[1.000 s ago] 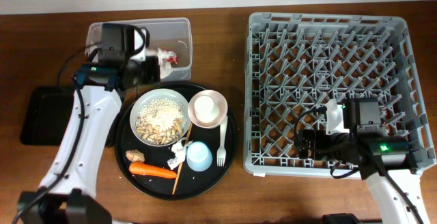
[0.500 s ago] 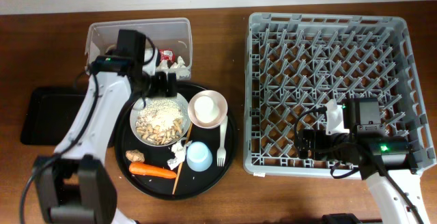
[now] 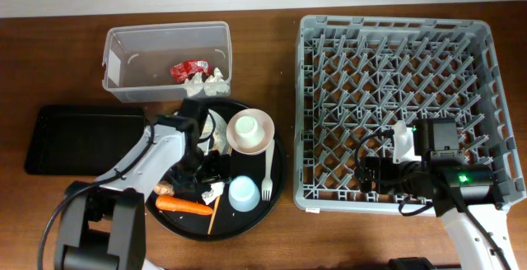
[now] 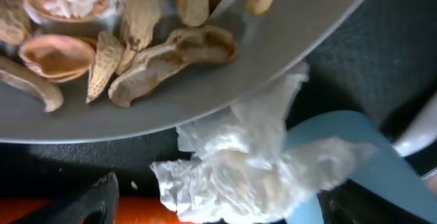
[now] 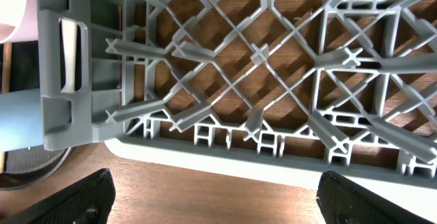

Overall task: Sort waste into correct bins and load items into the dishwasher rack
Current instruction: 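Grasp the second tissue and drop it into the clear bin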

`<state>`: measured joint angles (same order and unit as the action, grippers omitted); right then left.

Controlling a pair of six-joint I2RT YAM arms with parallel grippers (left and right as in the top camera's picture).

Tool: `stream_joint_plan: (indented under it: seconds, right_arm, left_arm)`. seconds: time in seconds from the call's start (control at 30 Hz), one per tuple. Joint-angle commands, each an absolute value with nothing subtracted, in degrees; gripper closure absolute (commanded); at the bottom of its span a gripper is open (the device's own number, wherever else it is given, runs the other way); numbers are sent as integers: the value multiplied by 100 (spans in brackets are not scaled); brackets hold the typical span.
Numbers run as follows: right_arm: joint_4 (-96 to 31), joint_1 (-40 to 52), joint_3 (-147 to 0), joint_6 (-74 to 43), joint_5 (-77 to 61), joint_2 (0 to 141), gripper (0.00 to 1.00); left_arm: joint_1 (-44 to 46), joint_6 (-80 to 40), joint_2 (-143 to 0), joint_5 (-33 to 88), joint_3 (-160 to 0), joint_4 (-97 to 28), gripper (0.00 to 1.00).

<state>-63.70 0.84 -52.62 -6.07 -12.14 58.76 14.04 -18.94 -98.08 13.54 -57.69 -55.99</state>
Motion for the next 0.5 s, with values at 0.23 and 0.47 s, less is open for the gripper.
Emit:
stream_joint_plan:
  seconds: [0.23,0.47]
  right_arm:
    - [-6372,113,-5328,-631,-1269,5857,2]
    - [-6368,113,-5328,-631,-1267,5857,2]
  left_arm:
    - [1424,-1964,-9712,1422,-5651,-5282,99]
    - [1420,-1186,-9358,351,-7870,-5393,99]
